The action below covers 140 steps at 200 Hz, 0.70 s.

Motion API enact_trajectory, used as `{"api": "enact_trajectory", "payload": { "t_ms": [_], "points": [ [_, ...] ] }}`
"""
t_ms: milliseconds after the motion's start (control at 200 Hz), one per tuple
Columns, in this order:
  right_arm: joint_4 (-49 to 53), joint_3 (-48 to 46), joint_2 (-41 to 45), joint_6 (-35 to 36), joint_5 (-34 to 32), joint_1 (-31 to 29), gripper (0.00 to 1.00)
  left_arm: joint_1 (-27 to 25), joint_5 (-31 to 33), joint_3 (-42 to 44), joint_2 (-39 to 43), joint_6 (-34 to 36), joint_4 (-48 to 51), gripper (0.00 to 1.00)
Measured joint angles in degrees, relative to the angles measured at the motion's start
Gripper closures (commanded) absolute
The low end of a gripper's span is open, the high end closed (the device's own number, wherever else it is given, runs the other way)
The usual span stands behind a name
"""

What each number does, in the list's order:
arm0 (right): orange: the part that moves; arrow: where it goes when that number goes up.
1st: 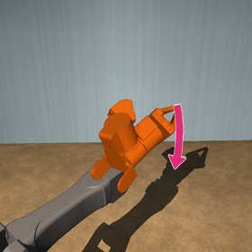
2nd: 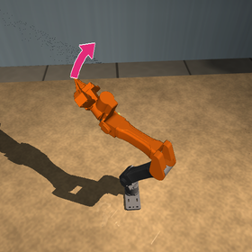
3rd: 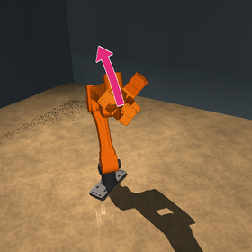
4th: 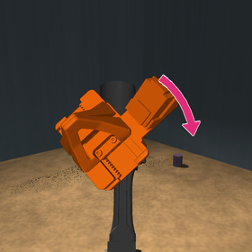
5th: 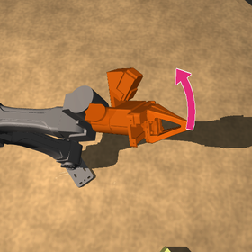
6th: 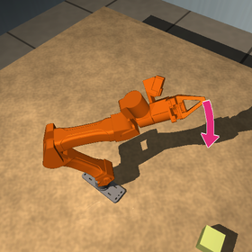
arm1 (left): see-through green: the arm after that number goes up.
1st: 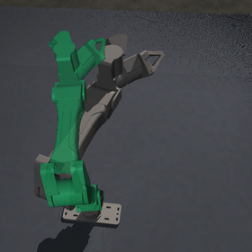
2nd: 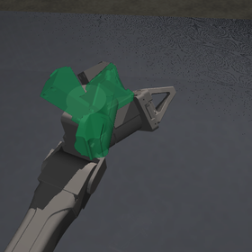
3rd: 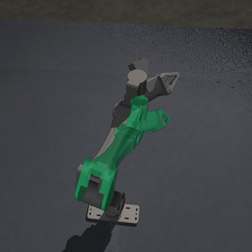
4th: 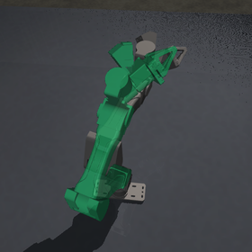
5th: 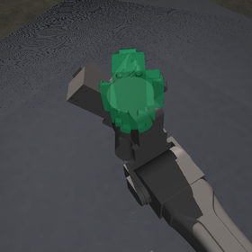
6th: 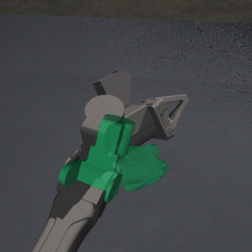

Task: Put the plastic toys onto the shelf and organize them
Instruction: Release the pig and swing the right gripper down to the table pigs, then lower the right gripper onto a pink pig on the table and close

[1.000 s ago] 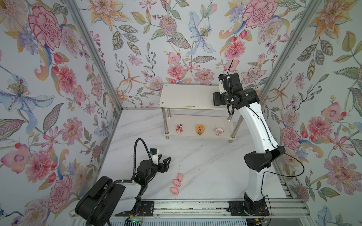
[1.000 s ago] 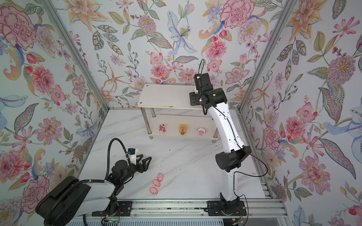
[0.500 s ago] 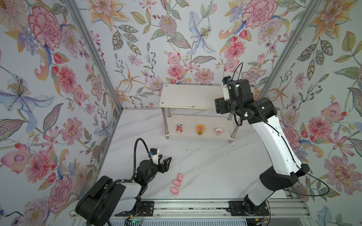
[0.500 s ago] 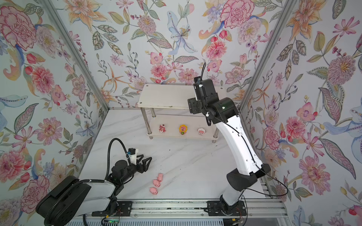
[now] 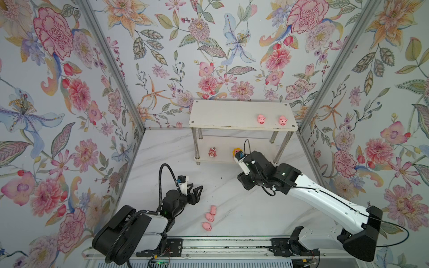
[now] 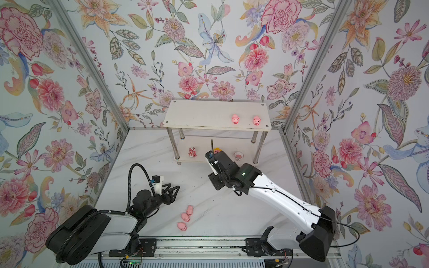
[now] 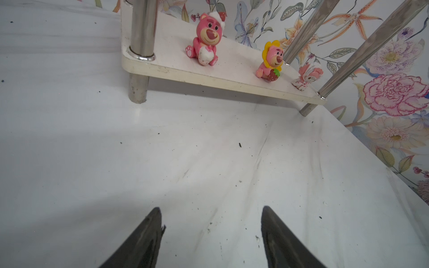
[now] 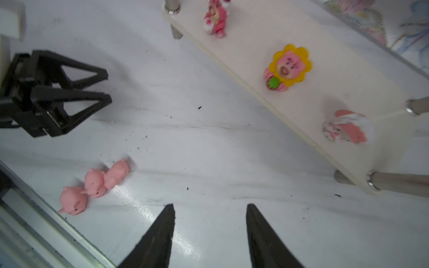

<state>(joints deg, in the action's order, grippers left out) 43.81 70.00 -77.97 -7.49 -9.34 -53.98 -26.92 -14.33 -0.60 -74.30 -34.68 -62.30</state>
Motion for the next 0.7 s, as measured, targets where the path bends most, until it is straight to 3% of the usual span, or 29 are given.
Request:
{"api": "enact_trajectory", "payload": {
  "t_ms": [165, 260, 460, 576, 701],
  "points": [
    [-7.63, -5.64, -8.48, 2.36, 5.88, -7.32, 0.48, -7.04, 4.76, 0.09, 11.30, -0.79, 6.95, 0.37],
    [-12.76, -7.96, -10.54, 3.21, 9.75, -9.70, 0.57, -12.09, 9.68, 0.09, 20.96, -0.92, 14.64, 0.40],
    [-25.53, -14.93, -12.31, 2.12, 16.37, -10.80, 0.71, -16.70, 19.85, -0.04, 37.07, -2.56, 32.63, 0.41],
    [-32.02, -19.28, -12.92, 0.39, 19.45, -12.00, 0.85, -19.17, 24.50, -0.50, 38.01, -3.76, 40.35, 0.41],
    [-38.36, -22.82, -12.96, -0.42, 21.84, -13.14, 0.95, -21.03, 27.34, -0.92, 31.32, -5.75, 43.56, 0.40]
  ]
}}
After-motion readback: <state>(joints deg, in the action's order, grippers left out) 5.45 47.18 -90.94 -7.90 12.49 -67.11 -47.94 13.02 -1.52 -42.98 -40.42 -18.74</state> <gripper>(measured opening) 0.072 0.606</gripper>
